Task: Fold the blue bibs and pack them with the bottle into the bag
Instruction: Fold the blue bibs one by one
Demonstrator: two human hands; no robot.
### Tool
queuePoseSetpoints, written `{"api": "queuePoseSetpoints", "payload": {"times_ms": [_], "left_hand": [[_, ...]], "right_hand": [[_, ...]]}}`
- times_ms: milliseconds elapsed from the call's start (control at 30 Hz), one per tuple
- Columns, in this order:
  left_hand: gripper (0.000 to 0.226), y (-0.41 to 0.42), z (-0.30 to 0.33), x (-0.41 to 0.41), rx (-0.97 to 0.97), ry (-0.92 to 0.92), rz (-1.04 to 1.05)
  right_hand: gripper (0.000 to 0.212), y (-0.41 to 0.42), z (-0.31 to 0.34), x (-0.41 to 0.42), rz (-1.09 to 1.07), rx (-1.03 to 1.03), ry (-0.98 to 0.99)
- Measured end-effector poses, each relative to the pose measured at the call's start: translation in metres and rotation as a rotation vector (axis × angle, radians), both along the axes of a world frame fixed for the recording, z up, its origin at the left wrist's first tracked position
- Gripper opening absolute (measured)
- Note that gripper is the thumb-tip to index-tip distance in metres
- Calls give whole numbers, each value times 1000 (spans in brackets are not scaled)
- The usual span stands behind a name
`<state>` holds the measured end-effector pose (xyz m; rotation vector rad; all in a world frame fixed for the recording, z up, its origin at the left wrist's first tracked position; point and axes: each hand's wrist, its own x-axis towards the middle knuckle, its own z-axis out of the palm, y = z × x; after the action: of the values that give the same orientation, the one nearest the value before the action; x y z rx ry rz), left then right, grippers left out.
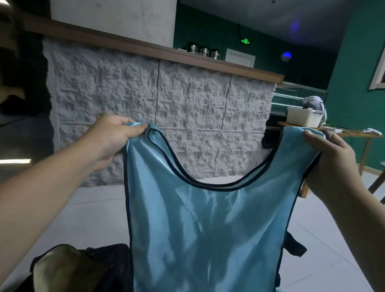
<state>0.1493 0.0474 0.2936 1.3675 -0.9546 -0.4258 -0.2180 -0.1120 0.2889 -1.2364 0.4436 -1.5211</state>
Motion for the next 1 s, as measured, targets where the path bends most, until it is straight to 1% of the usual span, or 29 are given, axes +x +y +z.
{"api": "queuePoseSetpoints", "payload": {"times_ms": [33, 67, 133, 200, 233, 300, 333, 400, 433, 533, 567, 667, 733, 800, 900, 1000], "left_hand": [[18, 1, 0, -3, -16, 21, -50], [20, 3, 0, -6, -37, 50, -110], [21, 6, 1, -13, -77, 103, -246], [13, 9, 3, -21, -106, 148, -343], [12, 9, 4, -23, -123, 172, -374], [27, 6, 5, -27, -140, 190, -432], [33, 4, 4, -30, -139, 169, -473], [36, -1, 4, -41, -146, 124, -538], [33, -3, 4, -50, -152, 110, -554], [14, -9, 1, -80, -188, 91, -565], [11, -11, -2, -89, -200, 72, -577], [11, -16, -10, -108, -230, -7, -627], [12, -18, -13, -114, -233, -19, -656], [12, -19, -15, -116, -235, -17, -668], [9, -22, -17, -115, -247, -21, -668], [8, -25, -21, -116, -252, -22, -636]], "right_hand": [[8, 0, 1, 1, 32, 17, 15], [10, 0, 3, 1, 71, 27, 36], [19, 4, 8, 1, 195, 18, 80], [28, 10, 15, 1, 341, -16, 103], [29, 14, 18, 1, 409, -38, 109], [31, 20, 23, 5, 524, -81, 107], [37, 24, 24, 9, 576, -96, 111], [48, 31, 23, 21, 642, -106, 128], [48, 35, 20, 28, 662, -99, 135], [48, 49, 8, 55, 734, -44, 134], [48, 53, 3, 63, 748, -24, 127], [44, 62, -11, 82, 804, 24, 119], [37, 65, -16, 89, 844, 45, 94], [38, 63, -18, 91, 859, 72, 76], [39, 58, -18, 93, 833, 95, 123], [28, 56, -18, 94, 794, 112, 139]]}}
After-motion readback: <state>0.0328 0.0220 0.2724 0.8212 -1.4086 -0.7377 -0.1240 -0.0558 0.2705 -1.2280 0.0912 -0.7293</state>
